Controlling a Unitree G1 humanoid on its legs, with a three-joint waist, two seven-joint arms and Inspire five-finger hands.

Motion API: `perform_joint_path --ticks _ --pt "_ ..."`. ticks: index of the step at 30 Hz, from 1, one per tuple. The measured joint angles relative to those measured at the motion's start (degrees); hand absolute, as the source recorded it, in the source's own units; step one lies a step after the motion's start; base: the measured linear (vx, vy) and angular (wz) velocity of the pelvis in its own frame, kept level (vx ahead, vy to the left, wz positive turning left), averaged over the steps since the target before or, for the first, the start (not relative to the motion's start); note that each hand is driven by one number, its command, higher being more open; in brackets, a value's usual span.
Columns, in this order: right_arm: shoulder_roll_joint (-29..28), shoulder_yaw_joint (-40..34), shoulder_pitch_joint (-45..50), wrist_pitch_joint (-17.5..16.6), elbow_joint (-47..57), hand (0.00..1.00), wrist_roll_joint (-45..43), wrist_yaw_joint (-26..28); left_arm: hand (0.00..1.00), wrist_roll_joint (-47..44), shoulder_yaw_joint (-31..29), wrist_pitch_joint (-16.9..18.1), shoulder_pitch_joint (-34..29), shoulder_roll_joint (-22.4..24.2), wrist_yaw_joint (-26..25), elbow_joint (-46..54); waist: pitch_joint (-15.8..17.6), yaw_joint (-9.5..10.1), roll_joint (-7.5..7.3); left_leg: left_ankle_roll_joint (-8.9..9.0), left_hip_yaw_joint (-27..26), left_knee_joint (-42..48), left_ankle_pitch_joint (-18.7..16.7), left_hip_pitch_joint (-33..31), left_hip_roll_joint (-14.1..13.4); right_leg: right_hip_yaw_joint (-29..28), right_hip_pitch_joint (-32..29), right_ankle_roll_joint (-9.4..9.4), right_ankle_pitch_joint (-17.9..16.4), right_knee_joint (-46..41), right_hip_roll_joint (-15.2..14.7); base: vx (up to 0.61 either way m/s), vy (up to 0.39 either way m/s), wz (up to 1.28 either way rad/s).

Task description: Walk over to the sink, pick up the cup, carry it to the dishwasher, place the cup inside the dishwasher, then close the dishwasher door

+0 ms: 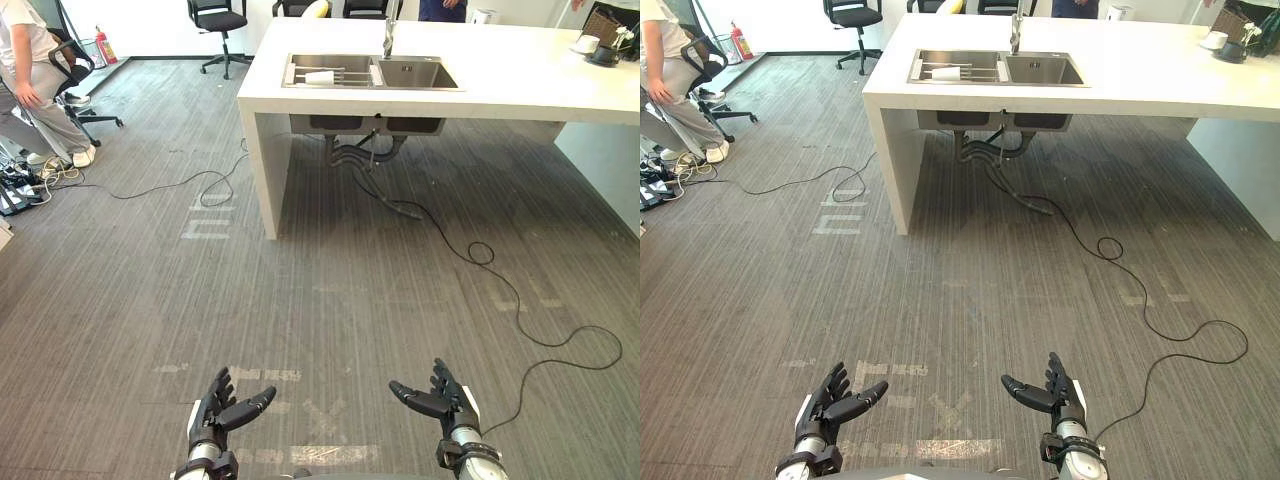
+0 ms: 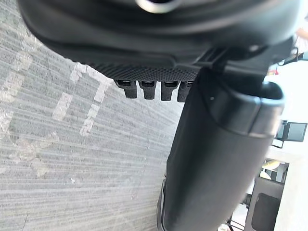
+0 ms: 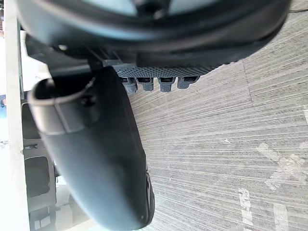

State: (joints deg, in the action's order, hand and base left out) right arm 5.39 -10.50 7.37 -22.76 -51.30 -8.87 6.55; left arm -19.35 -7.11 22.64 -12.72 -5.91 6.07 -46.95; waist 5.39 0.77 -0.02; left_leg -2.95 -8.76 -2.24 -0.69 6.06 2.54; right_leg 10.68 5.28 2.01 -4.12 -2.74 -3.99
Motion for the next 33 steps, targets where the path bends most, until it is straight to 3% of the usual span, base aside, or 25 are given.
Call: perform_joint_path --ticks 33 --pt "-1.02 -0.17 5.03 0.01 5.59 1.0 -0.22 0.93 1.0 -2.06 -0.14 -1.16 -4.03 2.46 2.11 3.62 -0.65 0.07 0.06 0.41 -0.32 0.87 -0.26 0.27 -0.3 -0.08 0.24 -0.05 -0.09 -0.47 0.05 0.0 0.0 0.0"
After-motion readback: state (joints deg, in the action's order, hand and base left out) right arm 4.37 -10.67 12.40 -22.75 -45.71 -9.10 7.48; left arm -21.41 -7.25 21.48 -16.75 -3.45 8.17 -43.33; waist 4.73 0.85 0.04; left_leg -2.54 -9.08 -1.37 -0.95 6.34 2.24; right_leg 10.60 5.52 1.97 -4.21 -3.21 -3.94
